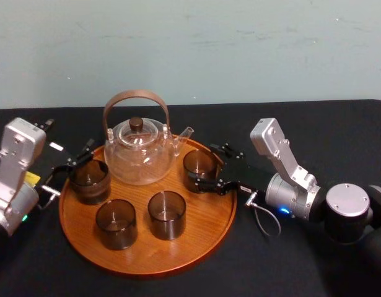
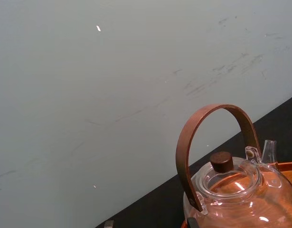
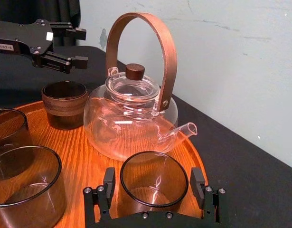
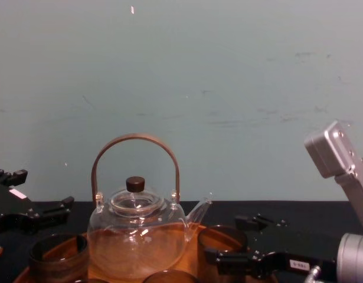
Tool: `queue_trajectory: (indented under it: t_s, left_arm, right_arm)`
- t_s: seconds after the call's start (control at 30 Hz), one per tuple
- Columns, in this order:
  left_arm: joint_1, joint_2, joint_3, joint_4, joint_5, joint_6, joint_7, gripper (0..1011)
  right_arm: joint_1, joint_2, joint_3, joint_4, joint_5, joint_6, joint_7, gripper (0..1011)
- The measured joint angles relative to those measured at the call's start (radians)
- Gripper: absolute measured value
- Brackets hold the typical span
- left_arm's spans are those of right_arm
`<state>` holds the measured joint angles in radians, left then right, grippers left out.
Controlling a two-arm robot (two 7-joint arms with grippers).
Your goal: Pick up the glass from the table and place it on the tray.
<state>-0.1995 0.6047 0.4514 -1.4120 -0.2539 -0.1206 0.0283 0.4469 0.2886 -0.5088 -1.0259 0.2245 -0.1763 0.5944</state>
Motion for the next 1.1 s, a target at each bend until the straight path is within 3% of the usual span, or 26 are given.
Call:
queue_trajectory:
  t_s: [0.43, 0.77, 1.1]
  left_arm:
    - [0.0, 0.0, 0.0, 0.0, 0.0, 0.0, 0.0, 1001]
    - [0.0, 0.0, 0.0, 0.0, 0.0, 0.0, 0.0, 1001]
    - [0.0, 0.0, 0.0, 0.0, 0.0, 0.0, 0.0, 1001]
  right_arm:
    - [-0.016, 0.015, 0.02, -0.036, 0.023, -0.012, 0.006, 1002]
    - [-0.058, 0.049, 0.05, -0.138, 0.035, -0.022, -0.021, 1002]
    - [-0.135, 0.086, 0.104, -0.25, 0.068, -0.04, -0.056, 1002]
